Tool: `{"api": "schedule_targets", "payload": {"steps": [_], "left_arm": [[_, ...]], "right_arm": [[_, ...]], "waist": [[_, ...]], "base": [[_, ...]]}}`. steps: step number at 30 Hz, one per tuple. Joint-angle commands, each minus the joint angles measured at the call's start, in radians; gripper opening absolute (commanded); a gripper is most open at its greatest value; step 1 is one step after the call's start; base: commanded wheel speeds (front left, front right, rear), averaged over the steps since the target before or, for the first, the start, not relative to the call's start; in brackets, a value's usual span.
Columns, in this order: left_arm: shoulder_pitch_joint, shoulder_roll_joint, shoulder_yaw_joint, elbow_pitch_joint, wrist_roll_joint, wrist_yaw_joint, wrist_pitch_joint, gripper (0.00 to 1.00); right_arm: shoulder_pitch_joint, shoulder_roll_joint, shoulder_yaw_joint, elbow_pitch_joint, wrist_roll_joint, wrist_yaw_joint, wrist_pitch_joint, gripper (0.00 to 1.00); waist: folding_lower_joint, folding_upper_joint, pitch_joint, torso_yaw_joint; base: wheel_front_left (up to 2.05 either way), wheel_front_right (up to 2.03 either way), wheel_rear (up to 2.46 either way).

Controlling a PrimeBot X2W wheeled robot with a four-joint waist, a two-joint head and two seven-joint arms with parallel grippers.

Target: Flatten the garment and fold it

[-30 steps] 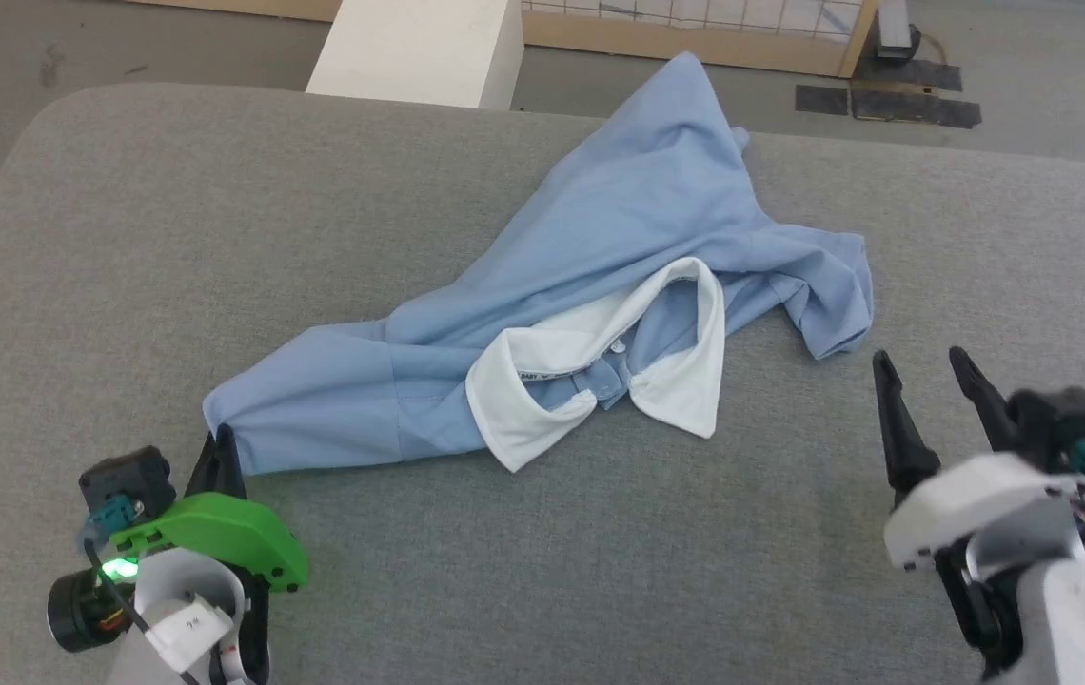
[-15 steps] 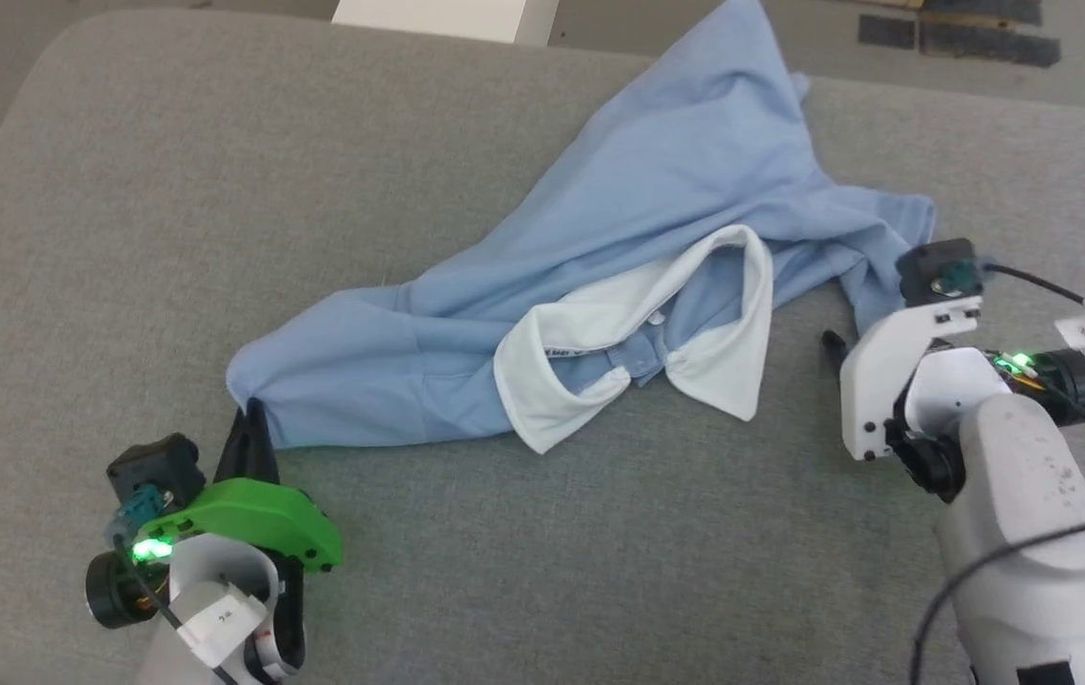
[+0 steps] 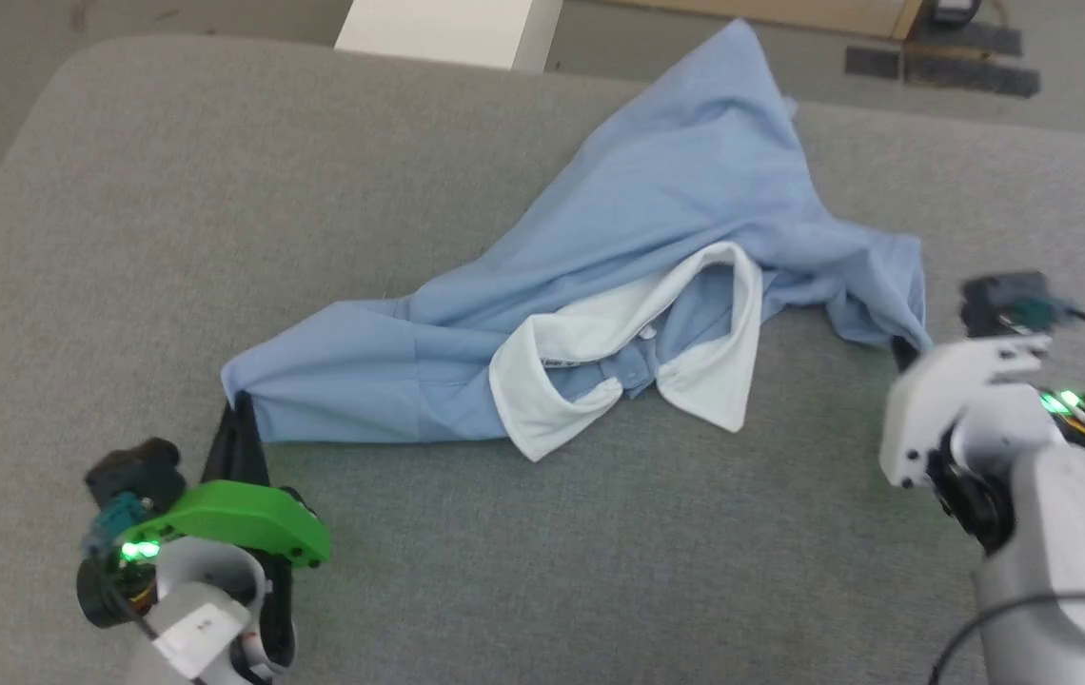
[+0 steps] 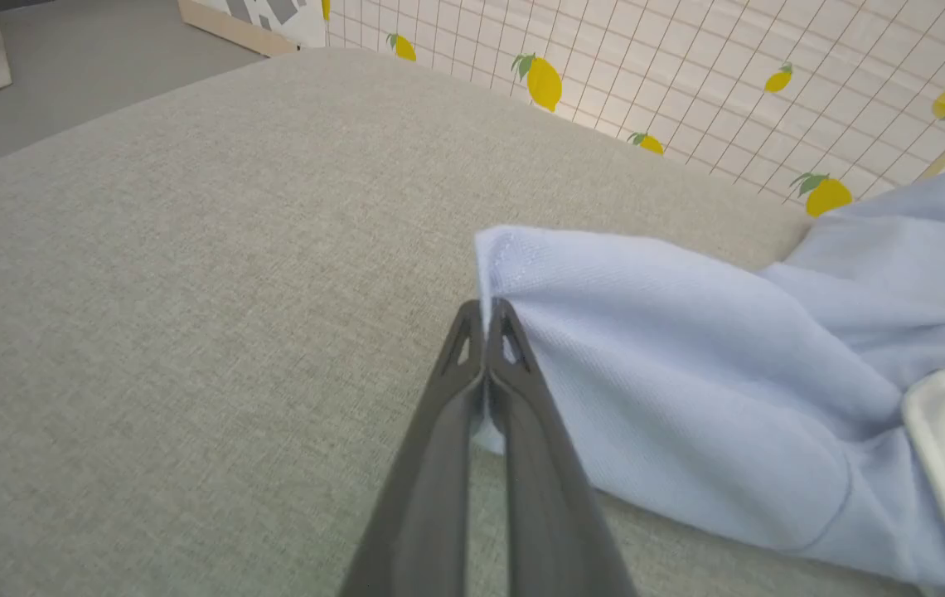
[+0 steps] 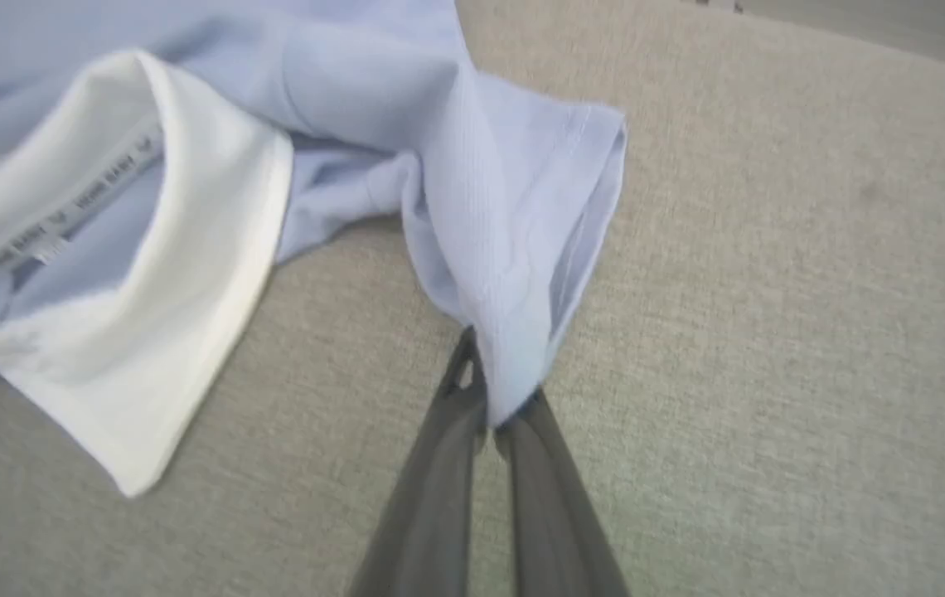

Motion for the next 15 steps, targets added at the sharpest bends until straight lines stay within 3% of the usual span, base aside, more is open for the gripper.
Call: {"api": "schedule_targets", "payload": {"steps": [1,9,15], "left_arm": [[0.008,0.011,0.013,-0.021,-0.02,-0.012,-0.008,0.0],[0.013,0.087,0.064,-0.181,-0.108,-0.078,0.072,0.0],[-0.055,0.131,0.091,-0.318,-0.227,-0.117,0.228,0.0]], "right_arm": [[0.044,-0.001,-0.006,-0.052,0.019,-0.002,-0.027,0.0],[0.223,-0.033,-0.061,-0.406,0.066,-0.002,-0.03,0.0],[0.197,-0.117,-0.084,-0.54,0.1,-0.002,0.072,0.0]], "waist": [[0.0,0.0064,-0.057,-0.038],[0.0,0.0064,-0.126,-0.113],[0.0,0.0064,-0.129,-0.153]], "base": [[0.0,0.0,0.0],[0.0,0.0,0.0],[0.0,0.0,0.0]]}}
